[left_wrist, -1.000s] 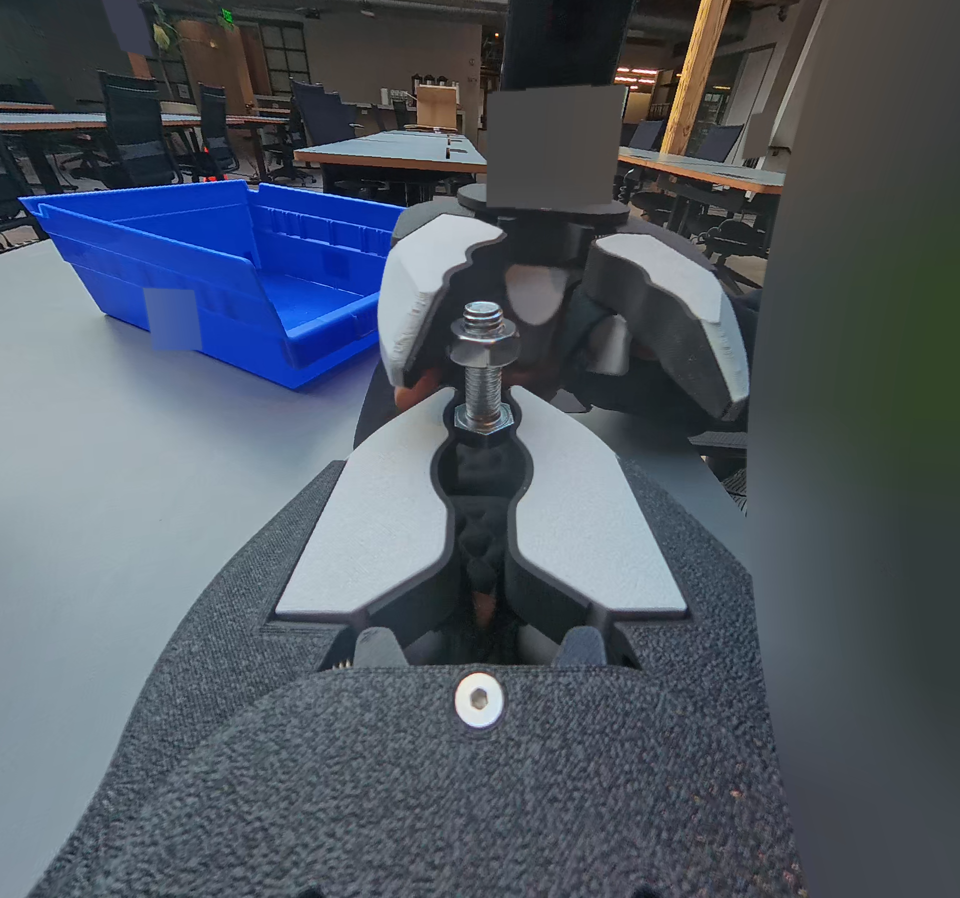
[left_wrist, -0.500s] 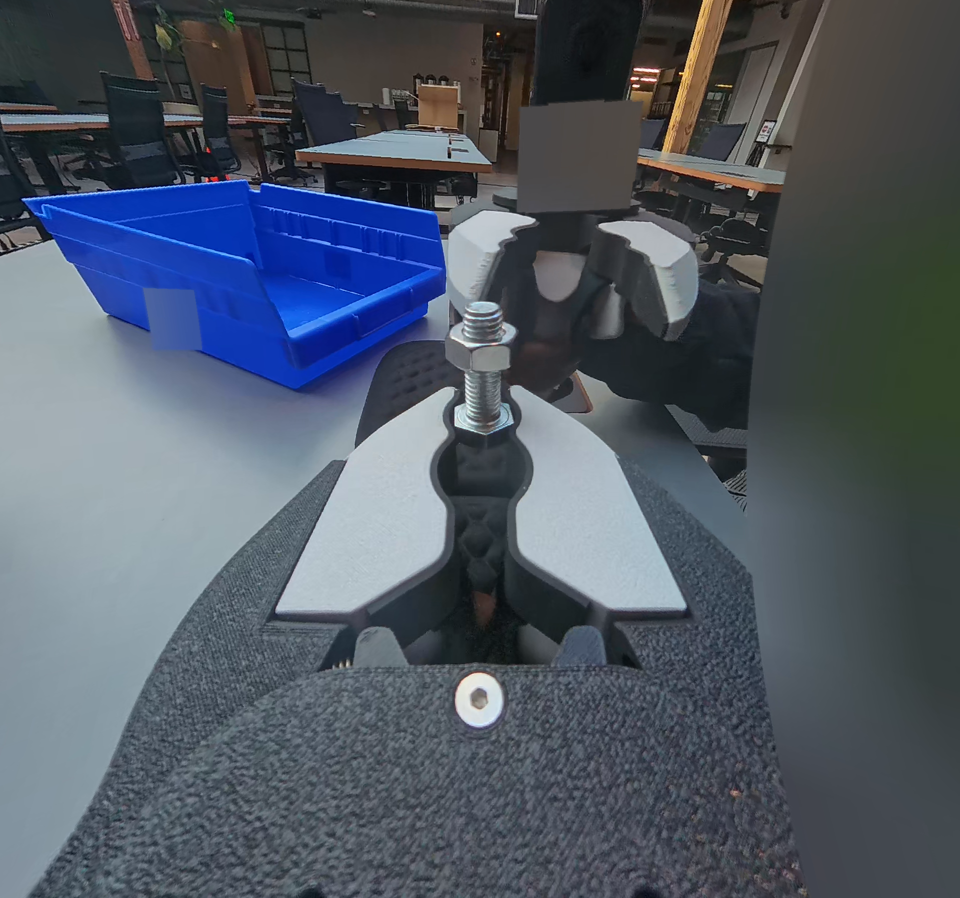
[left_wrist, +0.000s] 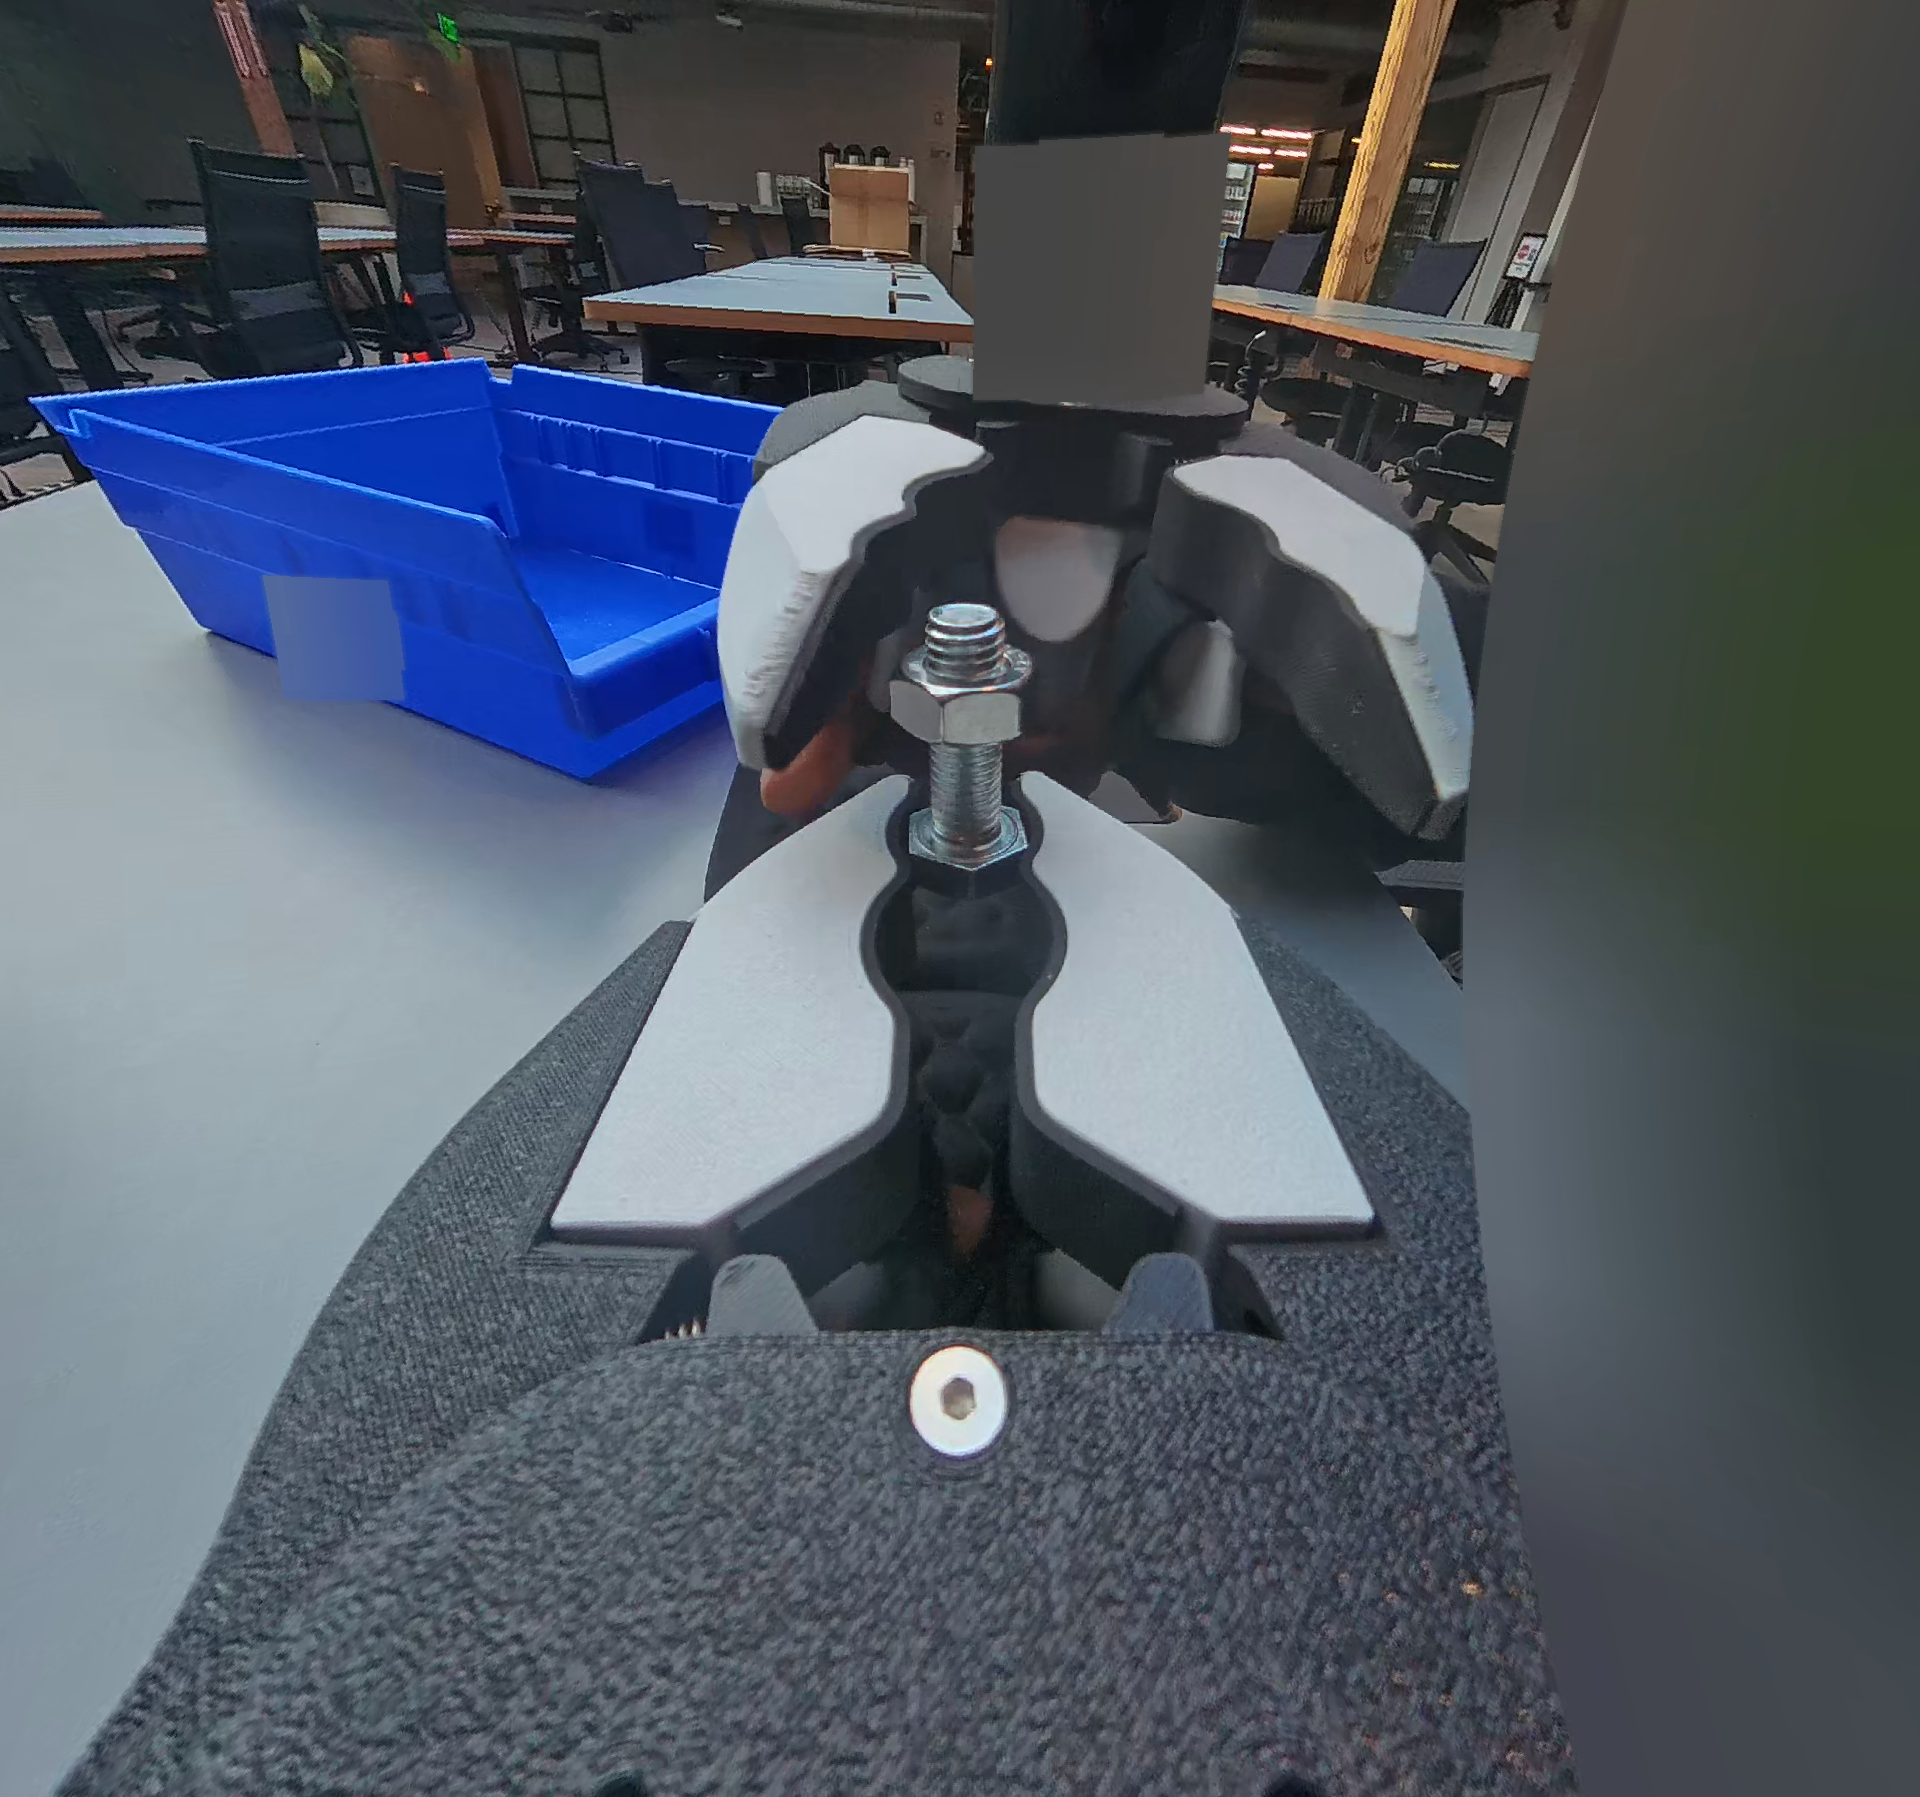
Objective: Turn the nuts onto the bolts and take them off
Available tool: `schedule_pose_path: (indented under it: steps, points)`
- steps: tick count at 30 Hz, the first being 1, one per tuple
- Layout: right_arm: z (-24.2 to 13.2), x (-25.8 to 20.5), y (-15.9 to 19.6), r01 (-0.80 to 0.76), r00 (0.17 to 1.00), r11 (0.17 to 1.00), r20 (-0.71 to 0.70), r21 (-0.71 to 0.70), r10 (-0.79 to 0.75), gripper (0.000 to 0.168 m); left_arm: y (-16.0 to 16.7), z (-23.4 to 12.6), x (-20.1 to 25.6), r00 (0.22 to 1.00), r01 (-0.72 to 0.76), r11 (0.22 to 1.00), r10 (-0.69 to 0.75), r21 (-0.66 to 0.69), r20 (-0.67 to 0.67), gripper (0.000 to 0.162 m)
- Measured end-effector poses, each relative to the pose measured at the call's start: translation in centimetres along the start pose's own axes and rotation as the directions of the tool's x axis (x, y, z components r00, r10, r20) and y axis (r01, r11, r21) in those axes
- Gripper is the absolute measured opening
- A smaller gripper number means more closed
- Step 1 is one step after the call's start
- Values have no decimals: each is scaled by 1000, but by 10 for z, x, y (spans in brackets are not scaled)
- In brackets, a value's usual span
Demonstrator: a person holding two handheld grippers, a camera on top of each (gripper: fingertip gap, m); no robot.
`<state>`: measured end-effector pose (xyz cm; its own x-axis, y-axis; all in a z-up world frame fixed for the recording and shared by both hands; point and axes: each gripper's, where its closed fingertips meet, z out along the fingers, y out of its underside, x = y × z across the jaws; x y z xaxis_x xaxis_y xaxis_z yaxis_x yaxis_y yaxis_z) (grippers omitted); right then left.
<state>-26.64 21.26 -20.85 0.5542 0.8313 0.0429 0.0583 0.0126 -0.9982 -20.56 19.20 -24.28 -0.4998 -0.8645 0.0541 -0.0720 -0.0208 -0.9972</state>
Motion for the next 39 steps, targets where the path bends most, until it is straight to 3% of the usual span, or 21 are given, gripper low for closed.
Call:
schedule_pose_path:
  steps: [13, 17, 23, 28, 39]
  points:
    - [-25, -3, 3, -12, 999, 1000, -52, 7, 12, 54, 0, 0, 0, 1000, -1, 1000, 1, 0, 6, 14]
    - [-35, -8, 1, -6, 999, 1000, -40, 16, 7, 43, -1, -1, -2, 1000, 8, 1000, -9, 9, 9, 14]
    - [-36, 5, 0, -27, 994, 999, -101, 37, 30, 57, 0, -1, -1, 1000, 1, 1000, -1, 2, 5, 14]
    - [-20, 4, 2, -17, 997, 1000, -74, 18, 19, 68, 0, -1, 0, 1000, 1, 1000, -1, 3, 4, 14]
    - [2, -2, 6, 38, 999, 998, -14, -41, -39, 66, 0, -1, 0, 1000, 0, 1000, 0, -1, 6, 14]
